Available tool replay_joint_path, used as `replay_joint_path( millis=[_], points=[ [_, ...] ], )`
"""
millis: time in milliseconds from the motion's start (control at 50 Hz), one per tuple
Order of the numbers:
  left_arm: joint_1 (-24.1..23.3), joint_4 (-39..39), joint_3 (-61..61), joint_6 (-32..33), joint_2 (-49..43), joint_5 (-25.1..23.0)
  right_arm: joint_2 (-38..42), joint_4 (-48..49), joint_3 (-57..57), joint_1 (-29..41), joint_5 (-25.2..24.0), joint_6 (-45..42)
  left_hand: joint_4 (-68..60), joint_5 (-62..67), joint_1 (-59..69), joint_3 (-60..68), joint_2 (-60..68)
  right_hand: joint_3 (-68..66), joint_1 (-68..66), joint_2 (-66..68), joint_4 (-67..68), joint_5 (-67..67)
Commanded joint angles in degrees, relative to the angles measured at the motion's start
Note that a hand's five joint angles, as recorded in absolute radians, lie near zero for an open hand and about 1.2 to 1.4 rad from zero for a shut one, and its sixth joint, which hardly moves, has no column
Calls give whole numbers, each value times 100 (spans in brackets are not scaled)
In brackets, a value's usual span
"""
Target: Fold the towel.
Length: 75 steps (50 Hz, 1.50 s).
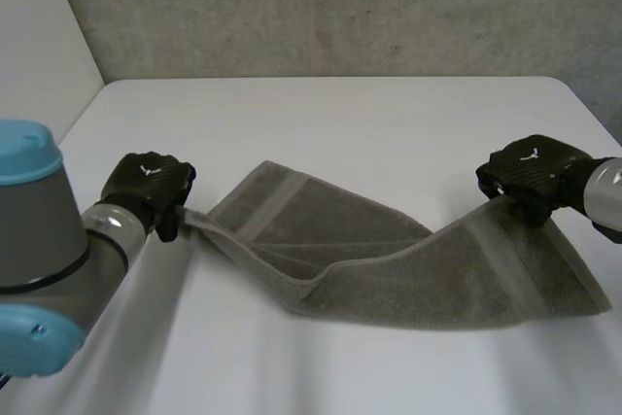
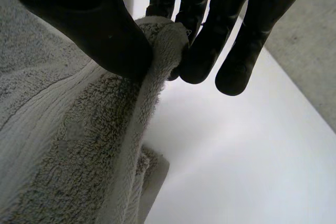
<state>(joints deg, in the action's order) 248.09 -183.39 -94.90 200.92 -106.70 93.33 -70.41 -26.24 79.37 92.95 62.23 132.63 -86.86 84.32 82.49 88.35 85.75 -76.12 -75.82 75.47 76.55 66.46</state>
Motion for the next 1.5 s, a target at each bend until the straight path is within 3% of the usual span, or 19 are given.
replay_joint_path(
  millis=[20,120,180,200,240,260,280,320,400,500,660,760,940,1100,1240,1500],
  points=[
    [72,399,1182,61,-1166,28,966,-92,-1122,529,824,-150,686,-1432,-249,-835,-575,-388,-418,453,345,354],
    [64,945,2867,79,-1914,63,1345,233,-2180,953,1318,-53,686,-1432,-249,-835,-575,-388,-418,453,345,354],
    [64,998,3930,35,-2178,133,1591,1529,-3013,1137,1520,87,686,-1432,-249,-835,-575,-388,-418,453,345,354],
    [64,998,3936,35,-2180,133,1592,1534,-3015,1137,1520,88,686,-1432,-249,-835,-575,-388,-418,453,345,354],
    [55,972,5064,-61,-2328,229,1583,2837,-3243,1172,1756,245,686,-1432,-249,-835,-575,-388,-418,453,345,354],
    [72,920,5626,-210,-2372,369,1583,2844,-3243,1172,1758,246,686,-1432,-249,-835,-575,-388,-418,453,345,354],
    [72,919,5632,-211,-2373,370,1531,3583,-3226,1198,1914,324,686,-1432,-249,-835,-575,-388,-418,453,345,354],
    [125,683,6699,-788,-2434,773,1294,4877,-3130,1242,2266,465,686,-1432,-249,-835,-575,-388,-418,453,345,354],
    [266,559,7583,-1231,-2531,889,1003,5252,-2988,1251,2391,589,686,-1432,-249,-835,-575,-388,-418,453,345,354],
    [310,856,8523,-1231,-2943,416,897,4288,-2971,1225,2225,597,686,-1432,-249,-835,-575,-388,-418,453,345,354],
    [204,1621,8033,-1240,-3497,159,1020,2968,-2446,1172,1460,606,686,-1432,-249,-835,-575,-388,-418,453,345,354],
    [213,1894,6981,-1284,-3612,151,1029,2896,-1786,1172,1301,606,686,-1432,-249,-835,-575,-388,-418,453,345,354],
    [275,1306,4955,-1222,-3357,124,1047,2861,-985,1164,1266,597,686,-1432,-249,-835,-575,-388,-418,453,345,354],
    [292,752,3338,-862,-2232,19,730,2782,-396,1137,1327,606,686,-1432,-249,-835,-575,-388,-418,453,345,354],
    [397,480,2004,-537,-951,-288,-340,2370,166,804,1309,615,686,-1432,-249,-835,-575,-388,-418,453,345,354],
    [722,409,1317,-501,693,-377,-1773,1631,229,434,1151,694,686,-1432,-249,-835,-575,-388,-418,453,345,354]
  ],
)
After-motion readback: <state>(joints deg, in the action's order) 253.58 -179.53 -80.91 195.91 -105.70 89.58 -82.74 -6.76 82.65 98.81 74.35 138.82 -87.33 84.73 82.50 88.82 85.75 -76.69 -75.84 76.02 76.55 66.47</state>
